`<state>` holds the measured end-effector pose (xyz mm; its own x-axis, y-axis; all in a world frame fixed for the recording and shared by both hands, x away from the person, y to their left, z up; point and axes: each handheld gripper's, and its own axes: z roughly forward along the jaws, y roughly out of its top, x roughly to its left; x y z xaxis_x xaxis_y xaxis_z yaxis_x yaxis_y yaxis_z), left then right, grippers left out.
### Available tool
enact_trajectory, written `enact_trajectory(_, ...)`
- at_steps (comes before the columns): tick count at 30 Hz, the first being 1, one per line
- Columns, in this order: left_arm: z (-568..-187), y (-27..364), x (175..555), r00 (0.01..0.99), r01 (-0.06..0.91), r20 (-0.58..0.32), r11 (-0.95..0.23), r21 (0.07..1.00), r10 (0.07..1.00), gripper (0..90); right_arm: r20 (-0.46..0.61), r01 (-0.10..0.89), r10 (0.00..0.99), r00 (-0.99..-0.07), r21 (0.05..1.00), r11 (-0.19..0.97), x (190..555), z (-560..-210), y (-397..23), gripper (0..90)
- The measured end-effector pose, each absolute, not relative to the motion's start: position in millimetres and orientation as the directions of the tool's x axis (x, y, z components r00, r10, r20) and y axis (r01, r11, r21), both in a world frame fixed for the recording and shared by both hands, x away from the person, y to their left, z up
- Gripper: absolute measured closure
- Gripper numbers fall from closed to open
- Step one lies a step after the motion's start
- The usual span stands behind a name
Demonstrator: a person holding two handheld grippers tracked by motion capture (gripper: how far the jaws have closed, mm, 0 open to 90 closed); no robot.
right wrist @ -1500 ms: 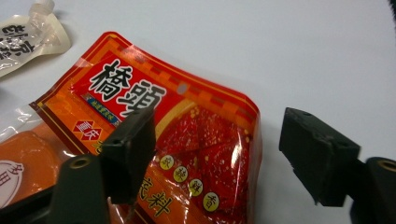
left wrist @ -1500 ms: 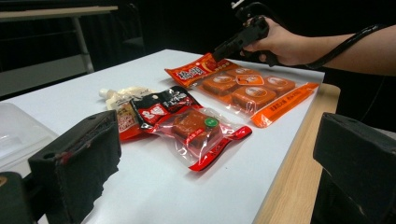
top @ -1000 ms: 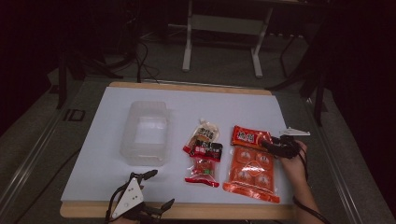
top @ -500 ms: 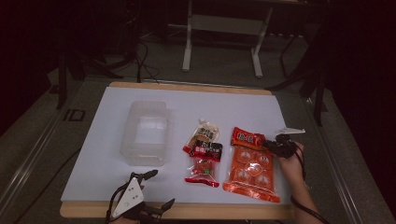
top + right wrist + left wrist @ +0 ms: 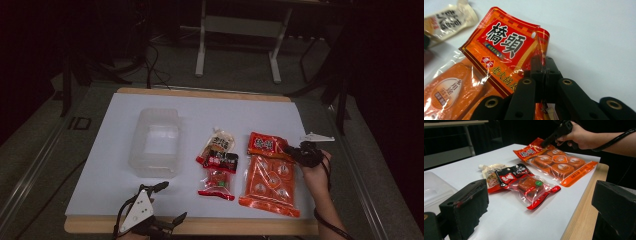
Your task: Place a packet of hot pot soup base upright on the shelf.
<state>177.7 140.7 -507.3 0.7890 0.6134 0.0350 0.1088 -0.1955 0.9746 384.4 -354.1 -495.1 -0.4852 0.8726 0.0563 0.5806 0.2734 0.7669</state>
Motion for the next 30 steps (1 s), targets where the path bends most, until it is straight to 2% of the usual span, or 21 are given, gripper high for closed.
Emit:
enact_trajectory(22,-507.9,140.3,178.6,0.789,0.094,0.045,-0.192,0.977,0.613,1.3,0.023,0.423,0.837,-0.547,0.870,0.253,349.3,-437.7,-345.7,88.9)
enact_trajectory(30,-506.5,142.7,179.3,0.801,0.110,-0.001,-0.145,0.983,0.598,1.4,-0.008,0.350,0.809,-0.587,0.899,0.263,331.1,-415.6,-337.3,88.8)
